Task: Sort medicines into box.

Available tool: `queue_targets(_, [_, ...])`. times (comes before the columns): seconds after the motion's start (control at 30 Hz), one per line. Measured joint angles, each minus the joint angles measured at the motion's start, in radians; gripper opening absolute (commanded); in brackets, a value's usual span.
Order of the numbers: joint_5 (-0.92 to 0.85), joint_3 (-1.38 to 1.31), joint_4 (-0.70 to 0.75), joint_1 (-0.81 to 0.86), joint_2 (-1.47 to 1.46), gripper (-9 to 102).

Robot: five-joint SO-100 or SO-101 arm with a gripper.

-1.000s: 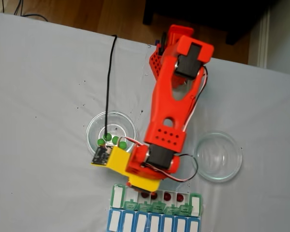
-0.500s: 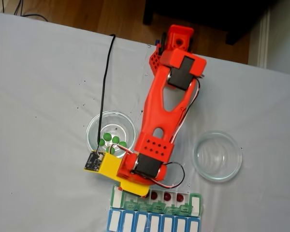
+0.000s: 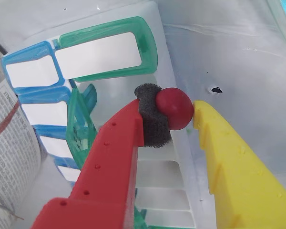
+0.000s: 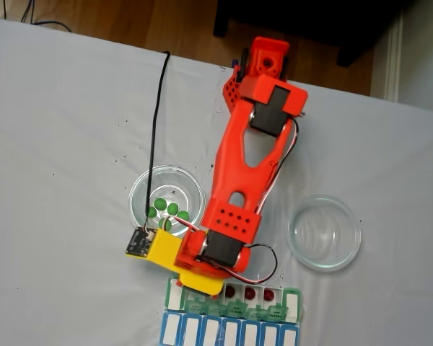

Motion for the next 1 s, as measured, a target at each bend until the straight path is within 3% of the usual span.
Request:
queue_targets(0.4, [0.021, -0.006, -0.051, 0.006, 0.0, 1])
queue_targets(0.73, [0.017, 0.097, -0.198, 0.006, 0.02, 1])
queue_targets(1.0, [-0.018, 0.106, -0.202, -0.002, 0.032, 1])
